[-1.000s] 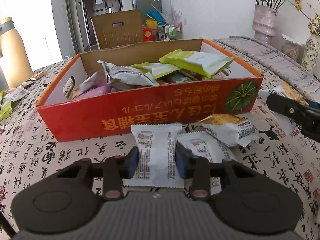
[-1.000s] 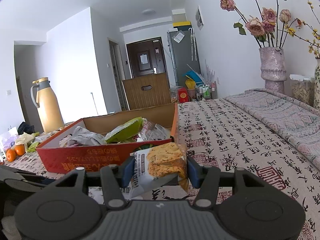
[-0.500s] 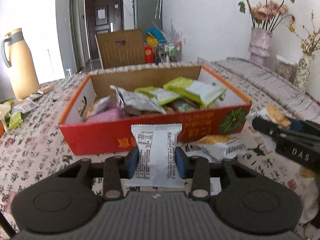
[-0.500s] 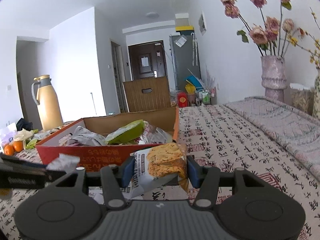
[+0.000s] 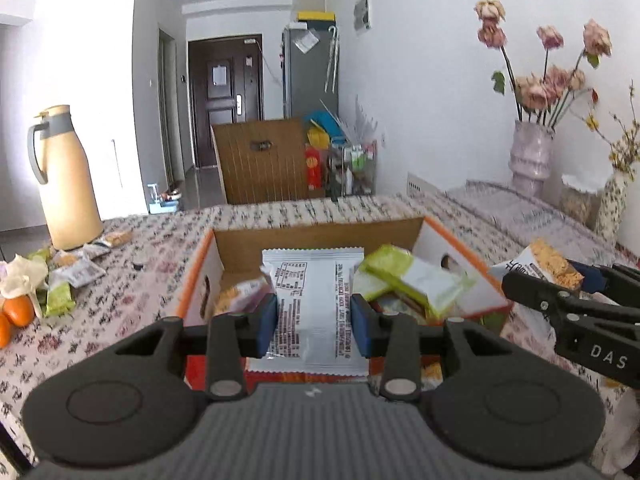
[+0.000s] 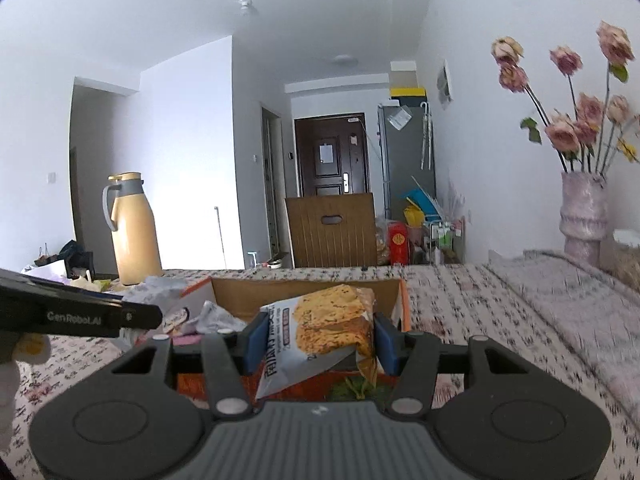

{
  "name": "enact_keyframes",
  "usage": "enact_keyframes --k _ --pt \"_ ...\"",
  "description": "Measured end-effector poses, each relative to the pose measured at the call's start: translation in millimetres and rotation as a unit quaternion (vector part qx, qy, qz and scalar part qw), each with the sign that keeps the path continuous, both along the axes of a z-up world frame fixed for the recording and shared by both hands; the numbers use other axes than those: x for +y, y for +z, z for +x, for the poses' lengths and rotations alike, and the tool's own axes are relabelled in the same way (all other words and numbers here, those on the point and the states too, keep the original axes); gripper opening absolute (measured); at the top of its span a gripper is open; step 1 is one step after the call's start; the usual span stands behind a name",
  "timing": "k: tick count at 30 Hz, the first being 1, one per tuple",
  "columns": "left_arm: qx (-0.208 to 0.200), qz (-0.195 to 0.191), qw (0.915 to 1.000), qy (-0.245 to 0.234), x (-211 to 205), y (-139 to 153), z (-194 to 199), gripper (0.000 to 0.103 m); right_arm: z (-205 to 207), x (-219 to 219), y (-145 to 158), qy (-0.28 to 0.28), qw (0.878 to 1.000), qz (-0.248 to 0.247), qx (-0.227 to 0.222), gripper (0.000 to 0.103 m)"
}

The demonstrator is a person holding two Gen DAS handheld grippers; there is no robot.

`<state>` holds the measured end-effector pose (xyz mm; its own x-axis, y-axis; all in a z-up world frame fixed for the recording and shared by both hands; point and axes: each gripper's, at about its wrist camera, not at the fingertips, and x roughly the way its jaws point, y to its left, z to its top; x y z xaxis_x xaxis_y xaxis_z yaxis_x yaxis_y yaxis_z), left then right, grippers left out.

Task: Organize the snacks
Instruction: 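Carry both packets over the box and open both grippers to drop them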

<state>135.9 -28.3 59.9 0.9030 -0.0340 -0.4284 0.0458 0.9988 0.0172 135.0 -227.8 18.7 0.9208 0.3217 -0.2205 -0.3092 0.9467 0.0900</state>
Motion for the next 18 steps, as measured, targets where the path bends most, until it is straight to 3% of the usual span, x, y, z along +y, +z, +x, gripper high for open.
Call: enact_keyframes --k 9,18 --pt "-0.018 -0.004 0.9997 0.017 15.1 18.2 29.2 0.040 37.9 22.2 27.9 0.000 1.000 -0.002 -0.004 0.054" --pt "-0.019 -0.013 0.9987 0.046 31.5 28.0 69.4 0.040 79.7 47.1 36.0 -0.008 1.000 -0.007 0.003 0.053"
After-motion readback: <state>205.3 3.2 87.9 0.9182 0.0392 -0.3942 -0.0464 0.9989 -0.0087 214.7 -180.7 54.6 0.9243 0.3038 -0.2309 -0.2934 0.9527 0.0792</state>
